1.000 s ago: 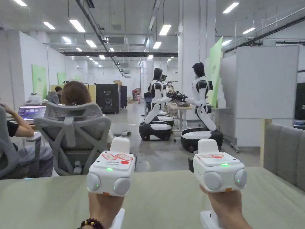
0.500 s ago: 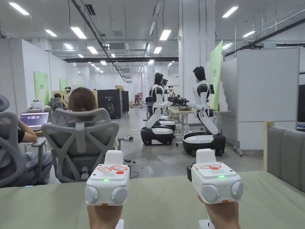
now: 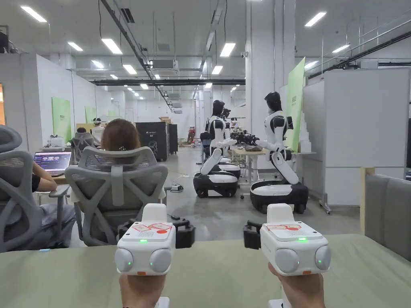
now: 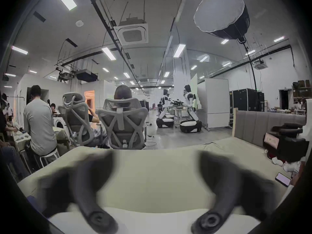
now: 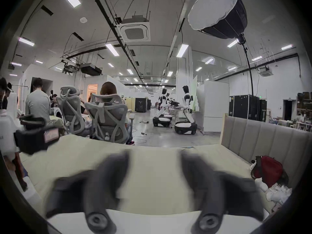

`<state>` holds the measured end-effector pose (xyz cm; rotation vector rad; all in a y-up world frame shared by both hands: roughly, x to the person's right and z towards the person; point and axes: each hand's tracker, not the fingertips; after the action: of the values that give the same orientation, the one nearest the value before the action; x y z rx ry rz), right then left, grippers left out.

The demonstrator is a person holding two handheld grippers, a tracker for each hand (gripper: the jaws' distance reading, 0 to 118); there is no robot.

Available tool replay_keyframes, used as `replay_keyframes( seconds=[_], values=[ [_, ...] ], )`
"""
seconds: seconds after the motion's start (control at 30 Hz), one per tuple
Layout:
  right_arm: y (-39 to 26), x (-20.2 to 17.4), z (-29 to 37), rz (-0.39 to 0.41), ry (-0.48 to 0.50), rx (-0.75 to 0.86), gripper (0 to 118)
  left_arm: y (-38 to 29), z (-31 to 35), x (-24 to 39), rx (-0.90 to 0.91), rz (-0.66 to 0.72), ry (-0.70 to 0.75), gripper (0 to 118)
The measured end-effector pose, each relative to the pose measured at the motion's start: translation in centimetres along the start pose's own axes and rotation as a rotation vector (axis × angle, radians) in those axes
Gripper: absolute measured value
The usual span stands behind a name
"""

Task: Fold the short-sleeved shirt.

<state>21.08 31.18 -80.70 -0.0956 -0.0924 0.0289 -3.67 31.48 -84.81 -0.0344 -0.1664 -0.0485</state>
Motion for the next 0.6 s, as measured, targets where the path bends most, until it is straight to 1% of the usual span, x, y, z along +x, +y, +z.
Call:
replay_keyframes(
  seconds=[0.03,0.07,0.1,0.13,0.23,0.3,0.5,0.6],
  values=[
    [-0.1,0.0,-0.1,-0.006,-0.001,-0.001,118,-0.1,0.2,0.1,0.061,0.001,0.009,114],
    [-0.5,0.0,0.7,-0.016,0.01,0.052,118,-0.2,-0.1,0.3,0.059,0.006,0.008,114],
    [-0.6,-0.2,0.7,-0.012,-0.003,0.057,115,-0.2,-0.2,0.2,0.045,0.003,0.016,118],
    [-0.6,-0.4,0.5,-0.001,-0.005,0.041,118,-0.1,-0.3,0.2,0.042,0.012,0.018,118],
    [-0.9,-0.3,0.0,0.013,0.01,0.032,118,-0.3,-0.3,-0.1,0.016,0.028,0.001,118],
    [-1.2,-0.6,-0.1,0.025,0.002,0.038,118,-0.5,-0.3,-0.3,0.014,0.028,0.009,118],
    [-0.7,-0.6,0.1,0.018,0.004,0.054,118,-0.6,-0.4,-0.5,0.014,0.019,0.007,118],
    [-0.7,-0.9,0.6,0.031,-0.023,0.071,118,-0.6,-0.5,-0.7,0.015,0.016,0.01,118]
  ],
)
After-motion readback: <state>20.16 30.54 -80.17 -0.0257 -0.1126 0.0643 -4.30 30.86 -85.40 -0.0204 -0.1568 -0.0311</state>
